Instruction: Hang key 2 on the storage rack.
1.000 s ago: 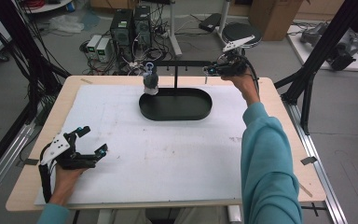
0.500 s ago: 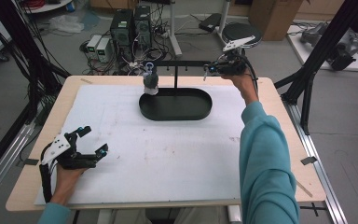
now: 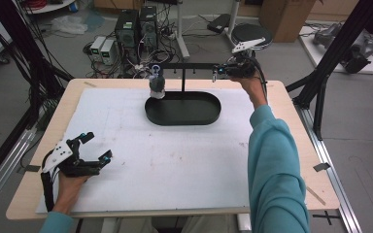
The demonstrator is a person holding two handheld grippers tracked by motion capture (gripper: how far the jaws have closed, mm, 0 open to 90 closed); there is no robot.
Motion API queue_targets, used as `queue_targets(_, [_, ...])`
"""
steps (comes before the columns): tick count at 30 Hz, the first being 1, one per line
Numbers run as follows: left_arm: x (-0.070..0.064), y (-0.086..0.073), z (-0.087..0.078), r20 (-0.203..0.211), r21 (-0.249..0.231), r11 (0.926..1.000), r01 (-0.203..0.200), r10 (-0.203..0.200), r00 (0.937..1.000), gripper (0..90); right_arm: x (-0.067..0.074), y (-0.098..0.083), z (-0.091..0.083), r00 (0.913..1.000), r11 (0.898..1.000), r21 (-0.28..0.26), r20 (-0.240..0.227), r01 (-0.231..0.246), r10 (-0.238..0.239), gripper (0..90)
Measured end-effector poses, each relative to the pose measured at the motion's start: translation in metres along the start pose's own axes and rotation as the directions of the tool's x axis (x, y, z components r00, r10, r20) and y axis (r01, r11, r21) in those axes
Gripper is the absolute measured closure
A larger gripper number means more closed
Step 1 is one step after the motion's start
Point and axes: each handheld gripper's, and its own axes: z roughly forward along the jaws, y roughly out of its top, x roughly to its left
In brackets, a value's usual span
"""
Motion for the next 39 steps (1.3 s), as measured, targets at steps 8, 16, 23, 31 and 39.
queue_targets(8, [0.001, -0.003, 0.000, -0.004, 0.011, 0.9999, 0.000, 0.000, 1.0000, 1.7, 0.001, 0.000, 0.002, 0.9989, 1.000, 0.001, 0.044, -0.014, 0.014, 80.6])
queue_targets(16, [0.000, -0.005, 0.000, -0.008, 0.002, 1.0000, 0.004, -0.004, 1.0000, 1.7, 0.004, 0.001, -0.011, 0.9953, 0.999, -0.020, 0.090, -0.034, 0.035, 51.3])
queue_targets(23, [0.000, -0.005, 0.000, -0.013, 0.004, 1.0000, 0.000, 0.000, 0.9999, 1.7, 0.028, 0.003, -0.048, 0.9955, 0.983, -0.171, 0.061, -0.062, 0.073, 11.5])
queue_targets(31, [0.000, -0.006, -0.002, -0.018, -0.016, 0.9999, 0.001, -0.001, 0.9998, 1.7, 0.076, -0.005, -0.086, 0.9989, 0.965, -0.261, 0.046, 0.024, -0.012, 0.6])
queue_targets(39, [-0.001, -0.006, -0.002, -0.012, -0.015, 0.9999, -0.004, 0.004, 0.9999, 1.7, 0.114, -0.041, -0.110, 0.9961, 0.953, -0.299, 0.086, 0.044, -0.020, 0.6])
